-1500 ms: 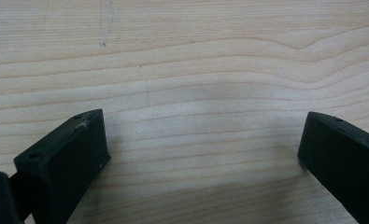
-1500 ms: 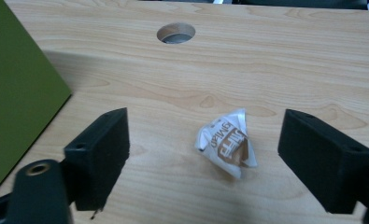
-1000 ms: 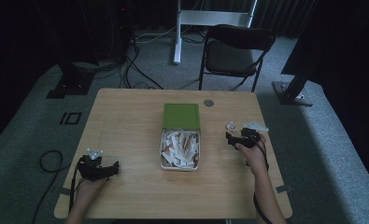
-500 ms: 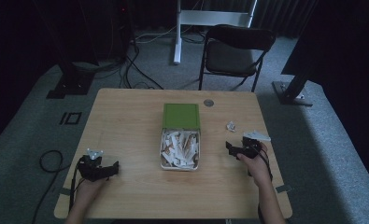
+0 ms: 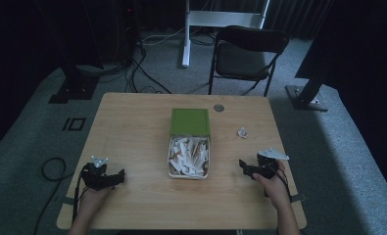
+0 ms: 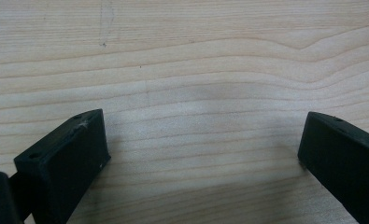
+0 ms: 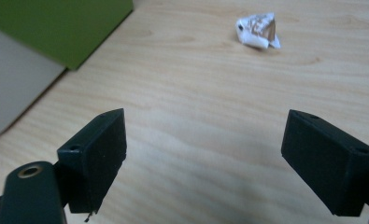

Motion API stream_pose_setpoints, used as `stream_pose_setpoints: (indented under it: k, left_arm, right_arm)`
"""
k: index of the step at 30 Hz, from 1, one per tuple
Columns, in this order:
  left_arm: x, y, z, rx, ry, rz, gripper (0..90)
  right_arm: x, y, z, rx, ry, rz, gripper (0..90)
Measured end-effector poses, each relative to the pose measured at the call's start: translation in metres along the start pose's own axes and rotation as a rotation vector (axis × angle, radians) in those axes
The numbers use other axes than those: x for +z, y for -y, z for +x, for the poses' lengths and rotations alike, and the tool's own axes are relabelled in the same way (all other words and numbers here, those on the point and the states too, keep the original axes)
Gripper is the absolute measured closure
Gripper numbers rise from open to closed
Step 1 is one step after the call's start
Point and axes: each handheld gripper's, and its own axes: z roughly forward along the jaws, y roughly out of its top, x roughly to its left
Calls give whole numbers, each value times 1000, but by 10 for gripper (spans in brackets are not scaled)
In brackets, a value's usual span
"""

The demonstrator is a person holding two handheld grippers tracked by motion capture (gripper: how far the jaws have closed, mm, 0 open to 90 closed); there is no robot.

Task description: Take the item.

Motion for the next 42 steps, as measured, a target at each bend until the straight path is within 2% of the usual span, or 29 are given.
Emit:
stream_pose_setpoints:
  k: [19, 26, 29, 35, 42]
  left_arm:
    - [0, 0, 0, 0, 0, 0, 24]
    - [0, 0, 0, 0, 0, 0, 24]
    - [0, 0, 0, 0, 0, 0, 24]
    - [0, 0, 0, 0, 0, 0, 24]
    - [0, 0, 0, 1, 0, 1, 24]
  right_arm:
    - [-20, 27, 5, -37, -2, 44, 142]
    - [-23, 35, 6, -65, 16, 88, 140]
    - [-25, 38, 4, -60, 11, 99, 140]
    - [-27, 44, 4, -81, 30, 124, 139]
    - [-27, 45, 3, -53, 77, 126, 139]
